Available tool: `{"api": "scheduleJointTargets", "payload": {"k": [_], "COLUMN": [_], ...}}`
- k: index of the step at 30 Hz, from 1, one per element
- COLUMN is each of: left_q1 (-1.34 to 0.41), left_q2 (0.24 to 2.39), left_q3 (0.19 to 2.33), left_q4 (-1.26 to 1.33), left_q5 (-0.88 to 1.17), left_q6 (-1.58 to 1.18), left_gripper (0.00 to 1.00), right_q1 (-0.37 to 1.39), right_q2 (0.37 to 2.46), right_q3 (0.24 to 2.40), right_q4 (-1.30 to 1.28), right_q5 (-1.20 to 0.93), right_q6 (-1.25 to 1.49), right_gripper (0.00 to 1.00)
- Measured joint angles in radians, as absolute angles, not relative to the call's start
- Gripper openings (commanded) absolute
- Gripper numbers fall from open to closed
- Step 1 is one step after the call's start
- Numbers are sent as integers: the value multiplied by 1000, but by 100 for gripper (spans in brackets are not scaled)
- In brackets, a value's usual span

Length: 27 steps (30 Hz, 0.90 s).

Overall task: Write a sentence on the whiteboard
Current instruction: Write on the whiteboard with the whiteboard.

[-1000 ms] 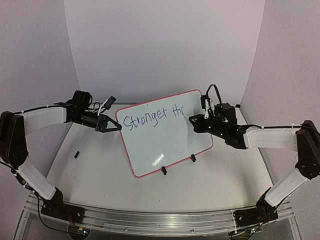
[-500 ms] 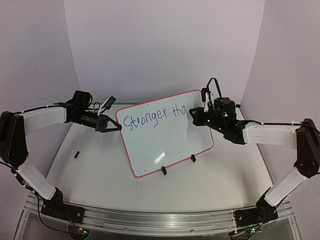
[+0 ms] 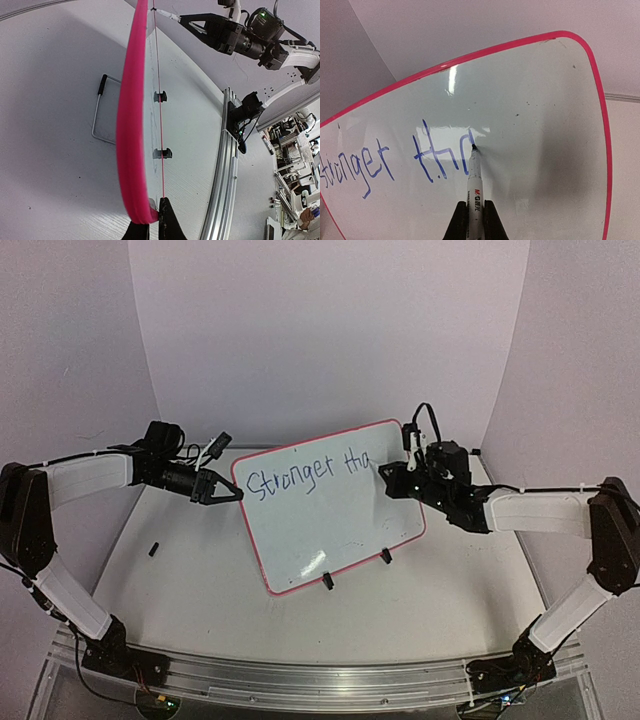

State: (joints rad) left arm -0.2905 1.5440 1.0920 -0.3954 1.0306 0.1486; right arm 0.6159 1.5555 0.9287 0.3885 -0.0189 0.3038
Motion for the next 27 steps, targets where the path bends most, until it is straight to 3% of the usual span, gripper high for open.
{"api": "scheduleJointTargets", "payload": {"k": [27], "left_q1": [-291], "left_q2": [1544], "left_q3": [1092], "left_q4": [-395], "left_q5": [1036], "left_q6": [154], "left_gripper": [0], "right_q1": [616], "right_q2": [1503], "right_q3": [957], "right_q4": [350], "right_q5": [39], "right_q6": [258], "right_gripper": [0]}}
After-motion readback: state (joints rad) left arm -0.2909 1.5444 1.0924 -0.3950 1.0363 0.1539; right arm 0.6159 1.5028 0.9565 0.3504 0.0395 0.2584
